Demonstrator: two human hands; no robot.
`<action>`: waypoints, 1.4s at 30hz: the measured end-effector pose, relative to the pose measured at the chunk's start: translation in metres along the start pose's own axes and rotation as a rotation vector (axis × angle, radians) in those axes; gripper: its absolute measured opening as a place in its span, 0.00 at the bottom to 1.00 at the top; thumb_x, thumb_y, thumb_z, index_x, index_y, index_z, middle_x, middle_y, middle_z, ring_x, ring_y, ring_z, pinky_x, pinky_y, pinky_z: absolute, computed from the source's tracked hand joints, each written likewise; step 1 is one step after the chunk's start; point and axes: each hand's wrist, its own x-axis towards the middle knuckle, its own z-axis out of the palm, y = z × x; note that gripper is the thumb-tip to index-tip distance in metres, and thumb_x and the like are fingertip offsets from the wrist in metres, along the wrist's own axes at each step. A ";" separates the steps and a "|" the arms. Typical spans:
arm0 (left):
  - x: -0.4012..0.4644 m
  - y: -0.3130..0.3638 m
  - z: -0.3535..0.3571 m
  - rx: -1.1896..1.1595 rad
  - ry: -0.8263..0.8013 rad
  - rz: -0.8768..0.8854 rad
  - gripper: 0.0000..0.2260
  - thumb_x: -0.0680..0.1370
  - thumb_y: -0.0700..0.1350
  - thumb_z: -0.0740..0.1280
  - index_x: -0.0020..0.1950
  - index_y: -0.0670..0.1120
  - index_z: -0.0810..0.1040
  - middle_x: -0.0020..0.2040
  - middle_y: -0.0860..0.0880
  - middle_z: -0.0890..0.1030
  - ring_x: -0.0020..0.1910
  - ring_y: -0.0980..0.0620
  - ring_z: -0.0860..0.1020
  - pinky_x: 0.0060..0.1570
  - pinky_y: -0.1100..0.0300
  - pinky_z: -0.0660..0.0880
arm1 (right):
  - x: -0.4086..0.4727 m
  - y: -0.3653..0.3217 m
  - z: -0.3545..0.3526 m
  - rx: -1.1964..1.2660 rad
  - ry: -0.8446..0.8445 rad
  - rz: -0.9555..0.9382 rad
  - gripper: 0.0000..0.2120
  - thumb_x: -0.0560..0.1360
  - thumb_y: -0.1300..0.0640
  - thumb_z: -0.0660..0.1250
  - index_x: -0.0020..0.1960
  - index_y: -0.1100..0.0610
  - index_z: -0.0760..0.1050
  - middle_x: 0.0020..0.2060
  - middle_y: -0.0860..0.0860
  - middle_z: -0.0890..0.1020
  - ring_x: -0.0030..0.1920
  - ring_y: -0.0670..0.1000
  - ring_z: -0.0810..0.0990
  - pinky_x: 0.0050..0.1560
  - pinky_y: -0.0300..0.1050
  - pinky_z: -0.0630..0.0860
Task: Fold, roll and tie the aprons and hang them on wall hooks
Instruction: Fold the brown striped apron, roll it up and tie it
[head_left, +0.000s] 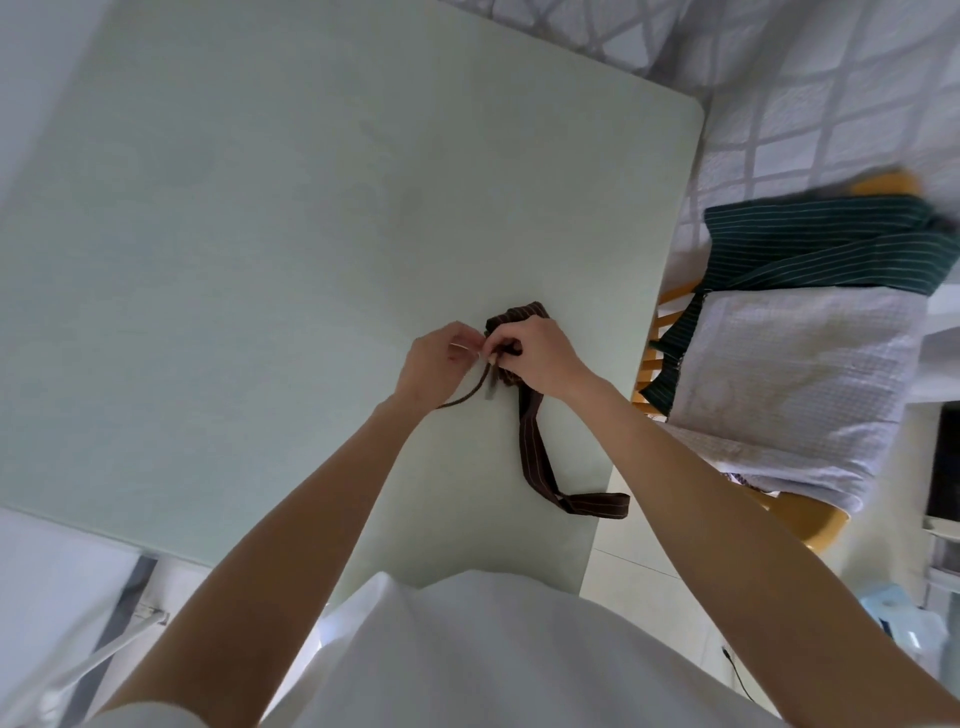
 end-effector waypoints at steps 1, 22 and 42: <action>-0.001 -0.001 0.004 -0.039 -0.042 -0.007 0.09 0.74 0.33 0.64 0.49 0.44 0.78 0.48 0.48 0.82 0.42 0.57 0.80 0.44 0.73 0.73 | -0.001 0.001 -0.002 -0.003 0.004 -0.022 0.05 0.70 0.67 0.69 0.43 0.60 0.82 0.38 0.49 0.84 0.36 0.41 0.75 0.42 0.27 0.65; -0.010 -0.017 0.005 -0.069 0.034 0.160 0.06 0.76 0.41 0.68 0.52 0.48 0.78 0.44 0.56 0.82 0.43 0.65 0.78 0.43 0.74 0.70 | -0.009 0.003 0.016 -0.370 0.272 -0.272 0.03 0.73 0.62 0.68 0.45 0.56 0.76 0.39 0.51 0.75 0.40 0.50 0.75 0.26 0.48 0.75; -0.016 -0.017 -0.010 0.327 0.097 0.208 0.04 0.76 0.41 0.65 0.49 0.43 0.75 0.44 0.49 0.80 0.40 0.52 0.78 0.40 0.65 0.70 | -0.010 -0.003 0.029 -0.194 0.257 -0.165 0.04 0.70 0.60 0.72 0.45 0.55 0.81 0.40 0.49 0.80 0.38 0.49 0.79 0.37 0.42 0.74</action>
